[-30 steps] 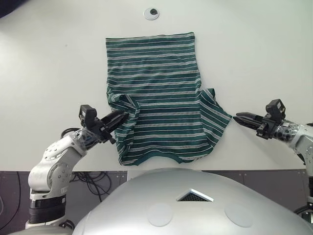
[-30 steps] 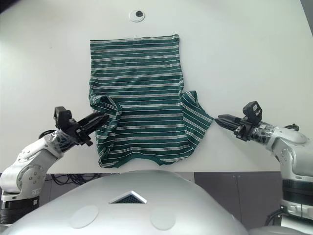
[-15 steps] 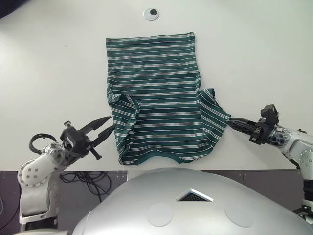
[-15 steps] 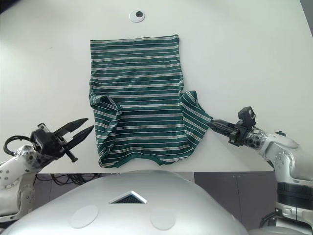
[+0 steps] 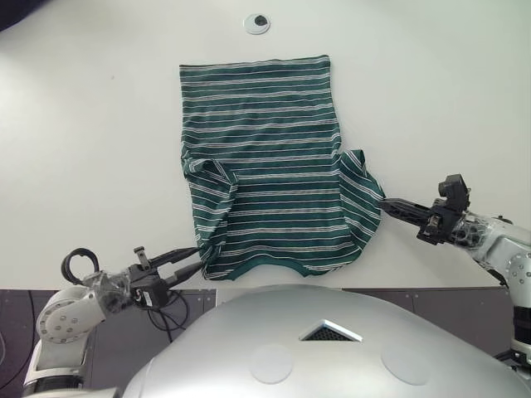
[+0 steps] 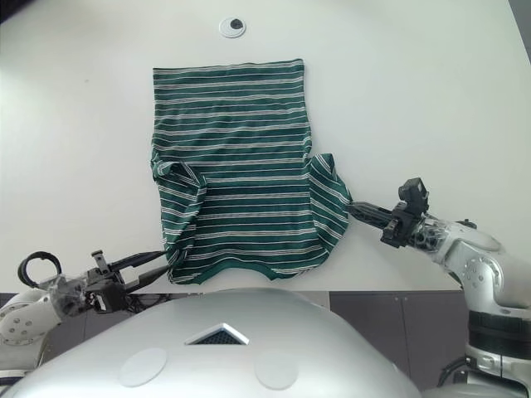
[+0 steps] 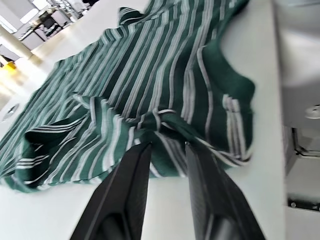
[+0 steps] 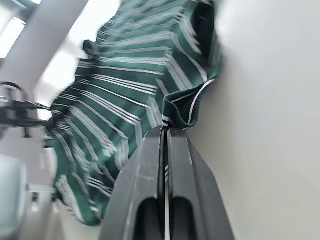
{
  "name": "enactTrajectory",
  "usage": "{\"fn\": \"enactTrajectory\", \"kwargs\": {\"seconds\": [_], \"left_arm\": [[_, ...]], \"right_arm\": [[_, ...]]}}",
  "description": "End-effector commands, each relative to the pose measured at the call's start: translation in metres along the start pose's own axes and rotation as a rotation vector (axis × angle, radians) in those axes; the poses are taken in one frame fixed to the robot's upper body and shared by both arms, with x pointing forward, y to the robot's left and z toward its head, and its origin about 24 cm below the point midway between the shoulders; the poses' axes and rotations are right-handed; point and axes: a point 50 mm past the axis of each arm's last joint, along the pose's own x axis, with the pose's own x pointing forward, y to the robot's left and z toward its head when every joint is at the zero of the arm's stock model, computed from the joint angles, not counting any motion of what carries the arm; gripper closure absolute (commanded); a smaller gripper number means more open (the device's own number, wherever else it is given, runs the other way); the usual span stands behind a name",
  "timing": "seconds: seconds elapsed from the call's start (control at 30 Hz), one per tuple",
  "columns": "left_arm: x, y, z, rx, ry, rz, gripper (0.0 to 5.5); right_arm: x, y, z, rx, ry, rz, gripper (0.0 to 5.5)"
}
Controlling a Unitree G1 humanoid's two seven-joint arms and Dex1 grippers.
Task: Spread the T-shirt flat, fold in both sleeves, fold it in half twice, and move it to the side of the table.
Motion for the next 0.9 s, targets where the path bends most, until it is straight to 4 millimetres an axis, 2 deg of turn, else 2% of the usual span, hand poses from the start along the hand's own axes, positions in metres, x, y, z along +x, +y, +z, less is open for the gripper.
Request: {"fn": "enactTrajectory", "kwargs": {"seconds": [0.03, 0.23, 0.47, 0.53, 0.63, 0.7, 0.83, 0.87, 0.9], "left_arm": [[0.003, -0.004, -0.002, 0.099, 0.03, -0.06, 4.29], [0.011, 0.0, -0.003, 0.24, 0.046, -0.09, 4.29], [0.01, 0.003, -0.002, 0.26, 0.046, -0.055, 4.29], [0.007, 0.004, 0.002, 0.258, 0.034, -0.044, 4.29], [-0.001, 0.007, 0.009, 0.228, 0.017, -0.009, 4.29], [-0.007, 0.011, 0.016, 0.157, -0.005, 0.049, 4.29], [-0.017, 0.016, 0.023, 0.069, -0.021, 0.116, 4.29], [-0.019, 0.016, 0.024, 0.063, -0.02, 0.118, 4.29], [-0.021, 0.017, 0.022, 0.068, -0.005, 0.114, 4.29]], "right_arm": [[0.015, 0.02, 0.007, -0.023, -0.021, 0.101, 5.46], [0.049, 0.036, 0.01, -0.028, 0.007, 0.201, 5.46], [0.083, 0.042, 0.009, -0.022, 0.042, 0.237, 5.46], [0.087, 0.04, 0.009, -0.021, 0.045, 0.22, 5.32], [0.079, 0.041, 0.012, -0.024, 0.031, 0.235, 4.83], [0.066, 0.041, 0.018, -0.045, 0.004, 0.254, 4.53], [0.031, 0.042, 0.028, -0.113, -0.032, 0.272, 4.53], [0.024, 0.04, 0.029, -0.155, -0.036, 0.258, 4.53], [0.017, 0.033, 0.027, -0.268, -0.02, 0.197, 4.53]]}}
